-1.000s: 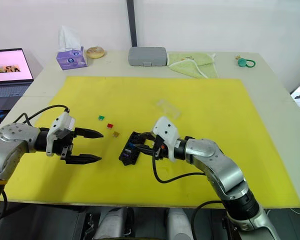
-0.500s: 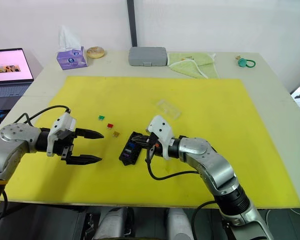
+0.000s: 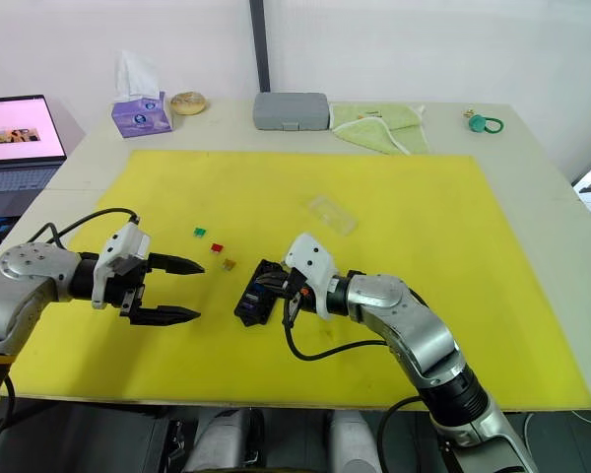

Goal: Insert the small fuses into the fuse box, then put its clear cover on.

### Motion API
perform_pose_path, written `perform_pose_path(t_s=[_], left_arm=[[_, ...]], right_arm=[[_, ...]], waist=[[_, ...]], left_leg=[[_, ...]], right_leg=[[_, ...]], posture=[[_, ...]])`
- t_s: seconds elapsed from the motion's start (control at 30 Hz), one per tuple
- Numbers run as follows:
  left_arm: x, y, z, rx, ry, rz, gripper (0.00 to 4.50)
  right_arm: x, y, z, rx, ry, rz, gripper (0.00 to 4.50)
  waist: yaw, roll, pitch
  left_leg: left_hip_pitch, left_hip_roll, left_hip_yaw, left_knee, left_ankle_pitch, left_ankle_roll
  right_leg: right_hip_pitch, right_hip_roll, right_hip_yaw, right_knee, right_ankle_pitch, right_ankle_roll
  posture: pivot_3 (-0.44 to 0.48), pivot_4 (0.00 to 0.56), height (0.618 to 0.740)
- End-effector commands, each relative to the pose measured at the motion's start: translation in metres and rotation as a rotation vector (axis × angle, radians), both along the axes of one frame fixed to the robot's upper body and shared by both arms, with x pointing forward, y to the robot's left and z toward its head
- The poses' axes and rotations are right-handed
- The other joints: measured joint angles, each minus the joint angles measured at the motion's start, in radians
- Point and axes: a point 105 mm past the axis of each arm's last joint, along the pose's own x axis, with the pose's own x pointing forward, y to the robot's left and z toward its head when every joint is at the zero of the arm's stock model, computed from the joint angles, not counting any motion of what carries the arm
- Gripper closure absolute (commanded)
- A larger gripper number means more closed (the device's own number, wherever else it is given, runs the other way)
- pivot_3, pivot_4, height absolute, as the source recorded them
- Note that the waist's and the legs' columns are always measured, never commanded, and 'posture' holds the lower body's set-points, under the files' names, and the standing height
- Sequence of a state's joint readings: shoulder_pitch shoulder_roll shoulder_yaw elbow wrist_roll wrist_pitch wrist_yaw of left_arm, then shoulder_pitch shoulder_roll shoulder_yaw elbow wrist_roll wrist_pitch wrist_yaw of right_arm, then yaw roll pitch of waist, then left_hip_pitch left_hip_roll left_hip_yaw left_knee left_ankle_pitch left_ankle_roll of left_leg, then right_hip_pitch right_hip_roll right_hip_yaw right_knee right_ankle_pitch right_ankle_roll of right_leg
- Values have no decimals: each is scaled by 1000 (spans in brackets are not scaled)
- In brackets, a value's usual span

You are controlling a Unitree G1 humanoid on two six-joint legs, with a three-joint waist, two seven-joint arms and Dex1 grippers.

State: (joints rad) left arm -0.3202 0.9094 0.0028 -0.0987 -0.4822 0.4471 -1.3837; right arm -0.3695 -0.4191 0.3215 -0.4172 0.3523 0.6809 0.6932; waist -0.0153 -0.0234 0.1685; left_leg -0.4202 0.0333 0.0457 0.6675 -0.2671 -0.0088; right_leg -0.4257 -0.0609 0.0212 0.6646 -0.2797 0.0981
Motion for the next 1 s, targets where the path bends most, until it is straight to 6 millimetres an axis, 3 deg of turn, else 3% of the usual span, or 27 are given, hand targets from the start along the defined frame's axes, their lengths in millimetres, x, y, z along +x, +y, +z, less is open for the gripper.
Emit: perform_pose_path(t_s=[0.03,0.8,0.9,1.0], left_arm=[[-1,-1,5,5,-30,-12,0],[0,-2,5,-3,-30,1,0],[1,-2,5,-5,-31,5,0],[3,3,5,-2,-30,24,0]], right_arm=[[-4,5,-2,-1,0,21,4438],[0,1,-21,-107,29,7,4438],[1,1,-14,-73,19,6,4438],[-2,1,15,41,-37,32,4438]], waist=[[0,0,0],[-2,0,0],[-2,0,0],[0,0,0]], left_leg=[[0,0,0,0,0,0],[1,0,0,0,0,0],[2,0,0,0,0,0],[2,0,0,0,0,0]], right_leg=[[0,0,0,0,0,0],[1,0,0,0,0,0],[1,0,0,0,0,0],[1,0,0,0,0,0]], posture=[[0,150,737],[0,150,737],[0,150,737],[0,150,737]])
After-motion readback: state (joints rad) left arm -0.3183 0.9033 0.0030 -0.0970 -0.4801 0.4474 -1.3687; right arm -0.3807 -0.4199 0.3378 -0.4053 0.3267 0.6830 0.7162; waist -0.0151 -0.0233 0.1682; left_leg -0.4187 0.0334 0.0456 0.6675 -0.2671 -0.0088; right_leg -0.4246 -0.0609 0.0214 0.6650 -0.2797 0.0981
